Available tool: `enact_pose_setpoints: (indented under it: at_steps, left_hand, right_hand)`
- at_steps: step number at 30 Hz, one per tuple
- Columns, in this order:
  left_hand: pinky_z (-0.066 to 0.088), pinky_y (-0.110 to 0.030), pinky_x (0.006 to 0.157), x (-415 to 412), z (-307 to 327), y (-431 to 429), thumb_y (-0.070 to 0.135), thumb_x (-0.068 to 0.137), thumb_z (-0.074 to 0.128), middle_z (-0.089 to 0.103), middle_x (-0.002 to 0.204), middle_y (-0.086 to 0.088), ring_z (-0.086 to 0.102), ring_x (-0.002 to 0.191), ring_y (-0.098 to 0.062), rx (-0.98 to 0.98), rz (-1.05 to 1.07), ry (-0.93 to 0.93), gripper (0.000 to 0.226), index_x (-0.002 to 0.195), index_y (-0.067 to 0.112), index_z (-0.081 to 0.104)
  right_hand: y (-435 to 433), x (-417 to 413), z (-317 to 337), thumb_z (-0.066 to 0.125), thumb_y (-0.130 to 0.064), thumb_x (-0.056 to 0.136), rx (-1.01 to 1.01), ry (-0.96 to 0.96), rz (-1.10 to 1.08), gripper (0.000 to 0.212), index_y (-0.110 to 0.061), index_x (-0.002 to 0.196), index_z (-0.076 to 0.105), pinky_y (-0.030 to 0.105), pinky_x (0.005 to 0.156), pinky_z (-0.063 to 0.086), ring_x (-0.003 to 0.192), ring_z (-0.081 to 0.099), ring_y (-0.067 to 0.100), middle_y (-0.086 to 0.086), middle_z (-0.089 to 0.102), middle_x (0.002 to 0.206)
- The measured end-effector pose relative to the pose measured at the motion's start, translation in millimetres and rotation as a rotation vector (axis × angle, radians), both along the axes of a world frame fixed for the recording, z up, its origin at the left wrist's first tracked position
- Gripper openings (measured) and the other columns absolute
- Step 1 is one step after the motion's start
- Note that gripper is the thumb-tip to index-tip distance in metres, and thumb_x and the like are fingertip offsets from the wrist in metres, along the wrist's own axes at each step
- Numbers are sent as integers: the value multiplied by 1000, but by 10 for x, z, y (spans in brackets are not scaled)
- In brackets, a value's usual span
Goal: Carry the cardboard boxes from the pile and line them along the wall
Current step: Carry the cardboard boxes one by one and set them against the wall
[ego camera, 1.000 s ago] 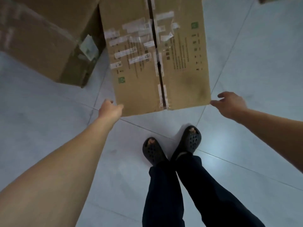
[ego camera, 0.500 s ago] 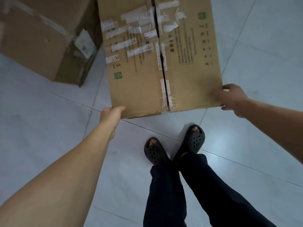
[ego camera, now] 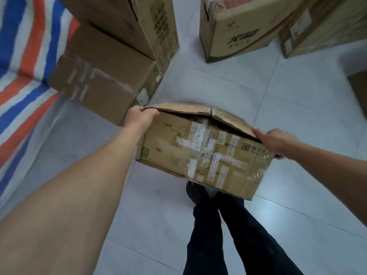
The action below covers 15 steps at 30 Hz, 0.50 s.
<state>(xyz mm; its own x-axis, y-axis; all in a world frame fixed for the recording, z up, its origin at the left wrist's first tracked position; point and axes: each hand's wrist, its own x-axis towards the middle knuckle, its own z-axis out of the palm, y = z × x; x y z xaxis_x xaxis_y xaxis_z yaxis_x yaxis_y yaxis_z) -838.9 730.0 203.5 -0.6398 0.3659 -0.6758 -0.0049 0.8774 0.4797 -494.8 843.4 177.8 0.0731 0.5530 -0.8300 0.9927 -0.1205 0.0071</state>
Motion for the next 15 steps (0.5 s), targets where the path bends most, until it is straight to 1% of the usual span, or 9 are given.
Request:
enact_pose_setpoints:
  at_steps: [2,4,6,7,8,9,10,12,15]
  left_hand:
    - [45,-35,98,27,14,9,33,80,74,57,130,-6,54,110,-23,-9,-63,-14,61,134,12,53]
    - [42,-33,102,116,-86,-28,28,81,76,50,141,-5,50,124,-24,-20,-162,-35,71,143,14,44]
    - [39,-34,106,230,-257,-108,25,81,76,40,151,-4,42,134,-25,-49,-287,-1,81,150,17,32]
    - [36,-38,110,286,-346,-172,26,82,76,33,155,-3,37,139,-26,-84,-350,42,87,153,19,25]
    - [33,-42,113,332,-411,-248,27,82,76,27,158,-2,32,142,-27,-116,-403,89,92,154,21,19]
    - [31,-45,114,368,-457,-329,30,82,76,24,160,-2,29,144,-28,-142,-436,127,95,155,23,15]
    - [31,-47,114,396,-497,-428,35,83,75,25,160,-3,28,144,-29,-165,-440,158,95,155,22,15]
    - [31,-49,112,475,-493,-619,44,83,73,29,157,-6,30,141,-31,-205,-369,208,92,153,20,19]
    - [31,-49,109,677,-429,-957,45,83,72,31,153,-11,33,138,-33,-262,-197,288,89,151,16,21]
  right_hand:
    - [-105,48,20,30,-84,83,-74,40,-94,88,-6,102,68,35,71,59,73,69,29,13,69,90]
    - [-216,78,-33,31,-86,80,-173,56,-140,96,-2,109,67,34,68,56,76,66,30,16,68,94]
    - [-338,39,-115,29,-87,79,-234,55,-100,101,-3,120,65,37,74,51,88,64,34,20,65,107]
    - [-393,-1,-169,29,-86,80,-225,69,-55,98,-6,126,63,40,80,49,100,62,36,20,63,119]
    - [-428,-63,-204,30,-85,82,-198,94,-2,94,-8,127,63,40,85,47,104,60,34,17,63,124]
    - [-455,-139,-231,30,-83,84,-164,118,45,89,-10,122,65,37,84,46,100,61,31,15,66,118]
    - [-485,-231,-266,31,-80,87,-124,134,85,81,-12,115,66,35,79,47,90,62,27,12,68,106]
    - [-500,-430,-304,33,-71,93,-22,157,150,66,-15,104,66,31,67,45,78,60,23,7,65,88]
    - [-492,-659,-341,37,-57,98,80,171,234,50,-16,100,66,29,59,41,75,59,22,5,65,85]
